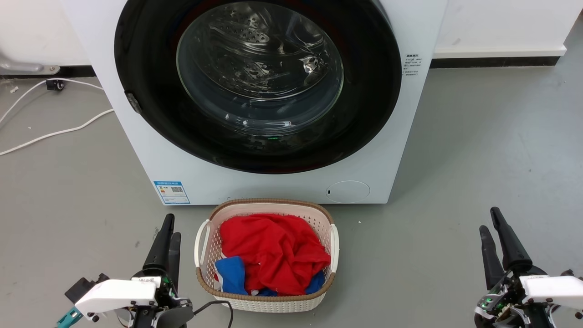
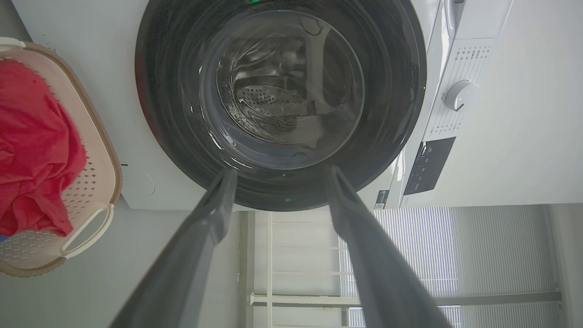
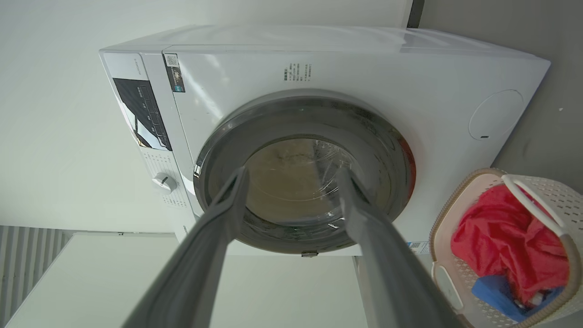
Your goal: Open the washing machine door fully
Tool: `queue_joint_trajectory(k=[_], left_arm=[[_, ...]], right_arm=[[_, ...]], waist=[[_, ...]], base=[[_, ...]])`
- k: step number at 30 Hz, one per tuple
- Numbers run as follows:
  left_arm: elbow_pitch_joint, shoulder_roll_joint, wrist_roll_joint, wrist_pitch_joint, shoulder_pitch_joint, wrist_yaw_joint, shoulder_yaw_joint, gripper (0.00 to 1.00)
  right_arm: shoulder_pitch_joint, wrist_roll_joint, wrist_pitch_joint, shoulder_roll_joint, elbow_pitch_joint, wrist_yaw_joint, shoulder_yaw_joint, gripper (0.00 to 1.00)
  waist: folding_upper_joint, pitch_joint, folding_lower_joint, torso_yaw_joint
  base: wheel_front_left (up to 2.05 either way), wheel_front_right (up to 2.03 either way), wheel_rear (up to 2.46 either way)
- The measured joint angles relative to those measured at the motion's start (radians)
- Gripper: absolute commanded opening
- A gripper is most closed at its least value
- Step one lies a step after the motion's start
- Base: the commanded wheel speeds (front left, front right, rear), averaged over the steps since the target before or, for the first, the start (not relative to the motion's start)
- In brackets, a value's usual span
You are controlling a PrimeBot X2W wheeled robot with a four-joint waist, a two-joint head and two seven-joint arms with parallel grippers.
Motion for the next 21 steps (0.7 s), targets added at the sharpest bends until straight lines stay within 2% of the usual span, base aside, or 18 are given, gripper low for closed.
queue_joint_trajectory(k=[9,21], left_arm=[[-0.033,0.0,0.163,-0.047,-0.001,0.0,-0.036,1.0],[-0.043,0.001,0.415,-0.093,-0.009,0.011,-0.055,1.0]], right_arm=[[0.018,-0.149,-0.062,-0.031,-0.039,0.0,0.031,1.0],[0.025,-0.404,-0.1,-0.037,-0.064,0.0,0.039,1.0]], waist=[[0.0,-0.002,0.0,0.0],[0.0,-0.004,0.0,0.003]], base=[[0.0,0.0,0.0],[0.0,0.0,0.0]])
